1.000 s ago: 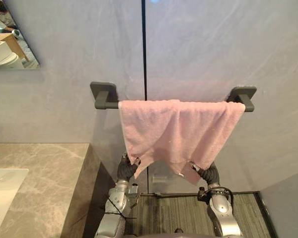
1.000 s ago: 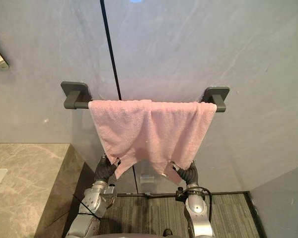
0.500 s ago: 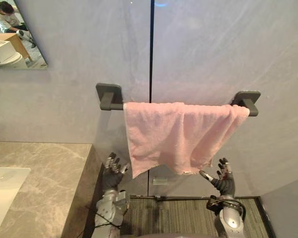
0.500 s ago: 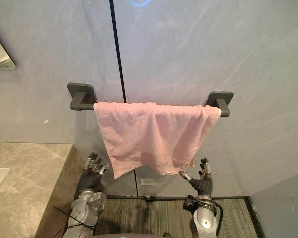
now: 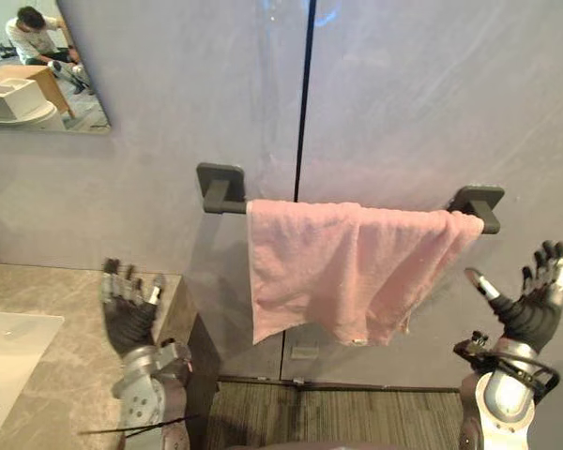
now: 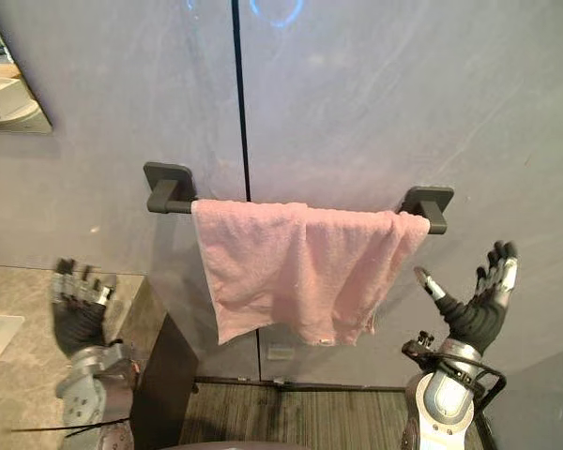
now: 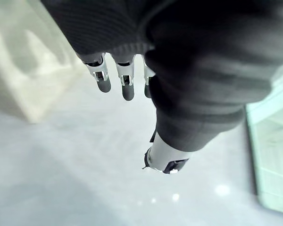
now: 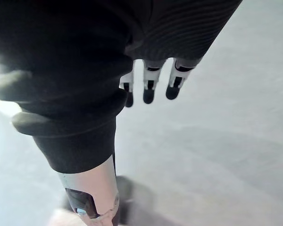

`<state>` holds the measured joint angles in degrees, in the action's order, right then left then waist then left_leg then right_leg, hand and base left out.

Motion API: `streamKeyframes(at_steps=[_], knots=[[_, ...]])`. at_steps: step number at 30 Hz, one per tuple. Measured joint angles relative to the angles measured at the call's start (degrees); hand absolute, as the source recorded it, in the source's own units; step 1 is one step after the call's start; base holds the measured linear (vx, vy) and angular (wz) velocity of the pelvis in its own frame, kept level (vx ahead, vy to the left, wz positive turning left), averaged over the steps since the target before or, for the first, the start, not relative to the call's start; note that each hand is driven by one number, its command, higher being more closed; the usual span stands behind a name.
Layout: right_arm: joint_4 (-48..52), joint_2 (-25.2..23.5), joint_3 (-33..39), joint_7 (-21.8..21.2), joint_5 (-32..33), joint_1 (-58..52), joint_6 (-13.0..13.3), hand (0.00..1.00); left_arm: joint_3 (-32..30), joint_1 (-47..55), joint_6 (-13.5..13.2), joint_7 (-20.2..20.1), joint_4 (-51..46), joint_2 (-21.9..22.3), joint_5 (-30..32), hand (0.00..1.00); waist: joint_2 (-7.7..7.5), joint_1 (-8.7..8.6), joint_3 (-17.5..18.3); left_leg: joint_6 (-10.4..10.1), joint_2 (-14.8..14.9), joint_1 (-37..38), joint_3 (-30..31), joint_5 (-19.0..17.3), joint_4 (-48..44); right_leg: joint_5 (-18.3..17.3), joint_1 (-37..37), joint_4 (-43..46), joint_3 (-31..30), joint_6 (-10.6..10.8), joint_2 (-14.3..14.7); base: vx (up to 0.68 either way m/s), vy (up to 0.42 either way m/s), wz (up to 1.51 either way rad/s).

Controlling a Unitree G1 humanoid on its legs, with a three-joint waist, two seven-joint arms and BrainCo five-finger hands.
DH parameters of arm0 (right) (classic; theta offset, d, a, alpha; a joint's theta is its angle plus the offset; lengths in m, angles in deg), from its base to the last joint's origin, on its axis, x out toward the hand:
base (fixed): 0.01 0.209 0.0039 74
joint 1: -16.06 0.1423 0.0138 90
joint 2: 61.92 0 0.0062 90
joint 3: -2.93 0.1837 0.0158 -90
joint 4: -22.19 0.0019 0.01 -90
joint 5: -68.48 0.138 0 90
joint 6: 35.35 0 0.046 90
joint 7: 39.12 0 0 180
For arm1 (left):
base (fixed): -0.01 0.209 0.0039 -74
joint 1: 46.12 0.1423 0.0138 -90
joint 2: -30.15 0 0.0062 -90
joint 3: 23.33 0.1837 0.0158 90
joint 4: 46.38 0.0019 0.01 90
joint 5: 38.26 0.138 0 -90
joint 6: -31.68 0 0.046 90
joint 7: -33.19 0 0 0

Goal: Organize washtable

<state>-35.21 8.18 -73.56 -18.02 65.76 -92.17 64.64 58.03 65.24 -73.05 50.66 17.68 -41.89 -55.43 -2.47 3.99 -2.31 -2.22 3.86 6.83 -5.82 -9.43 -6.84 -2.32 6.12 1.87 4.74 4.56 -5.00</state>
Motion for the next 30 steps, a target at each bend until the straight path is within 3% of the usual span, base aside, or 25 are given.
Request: streamKeyframes(at_steps=[6, 11, 16, 18, 20, 25, 30], knots=[[9.4, 1.0, -7.0, -2.2, -0.2, 5.2, 5.6, 0.00, 4.9, -0.2, -4.8, 0.4, -13.9, -2.6, 2.2, 0.00, 0.36, -0.09, 1.3, 0.0, -0.3, 0.1, 0.5, 0.0, -0.1, 0.0, 0.0, 0.1, -0.2, 0.0, -0.1, -0.02, -0.003, 0.00], [9.6, 4.4, -9.2, -4.9, -0.2, 9.5, 7.8, 0.00, 9.3, -2.6, -6.1, -0.6, -16.6, -4.4, 2.0, 0.00, 0.97, -0.62, 1.8, 0.1, -1.1, 2.0, 0.9, 0.0, -0.1, 0.0, 1.0, 0.1, -0.9, 0.0, 0.0, -0.01, 0.002, -0.01], [9.6, 7.1, -13.5, -10.4, 2.5, 11.1, 9.9, 0.00, 18.3, -5.9, -7.0, -6.5, -16.2, -7.0, -5.1, 0.00, 1.58, -1.68, 1.6, 0.2, -1.3, 2.4, 0.9, 0.0, 0.0, 0.2, 1.7, 0.0, -1.5, 0.0, 0.0, -0.07, 0.002, -0.03], [9.0, 7.9, -15.7, -12.9, 4.6, 11.1, 9.9, 0.00, 23.4, -8.4, -6.8, -9.5, -14.2, -8.2, -7.2, 0.00, 1.70, -1.96, 1.5, 0.2, -1.3, 2.4, 0.7, 0.0, 0.1, 0.2, 1.7, 0.0, -1.7, 0.0, 0.0, -0.06, 0.002, -0.06], [7.3, 9.0, -17.8, -17.6, 8.5, 10.9, 9.8, 0.00, 27.9, -9.2, -4.9, -15.3, -11.3, -9.0, -13.3, 0.00, 2.06, -3.19, 1.4, 0.3, -1.4, 2.8, 0.4, 0.1, 0.4, 0.3, 1.7, 0.0, -2.0, 0.0, 0.0, -0.03, 0.005, -0.08], [0.4, 11.4, -20.3, -23.1, 11.8, 7.8, 8.1, 0.00, 33.3, -9.6, -1.5, -20.6, -5.1, -9.4, -18.2, 0.00, 2.66, -3.31, 1.3, 0.3, -1.3, 3.6, -0.8, 0.1, 0.9, 0.3, 1.5, -0.1, -3.3, 0.1, 0.2, 0.00, 0.004, -0.13], [-5.0, 13.6, -22.9, -28.9, 13.6, 6.8, 6.9, 0.00, 38.1, -11.6, 1.6, -25.4, 0.5, -10.6, -18.8, 0.00, 3.73, -3.58, 0.2, 0.4, -1.3, 3.9, -0.9, 0.1, 0.9, 0.5, 1.4, -0.2, -3.6, 0.1, 0.3, 0.00, -0.006, -0.03]])
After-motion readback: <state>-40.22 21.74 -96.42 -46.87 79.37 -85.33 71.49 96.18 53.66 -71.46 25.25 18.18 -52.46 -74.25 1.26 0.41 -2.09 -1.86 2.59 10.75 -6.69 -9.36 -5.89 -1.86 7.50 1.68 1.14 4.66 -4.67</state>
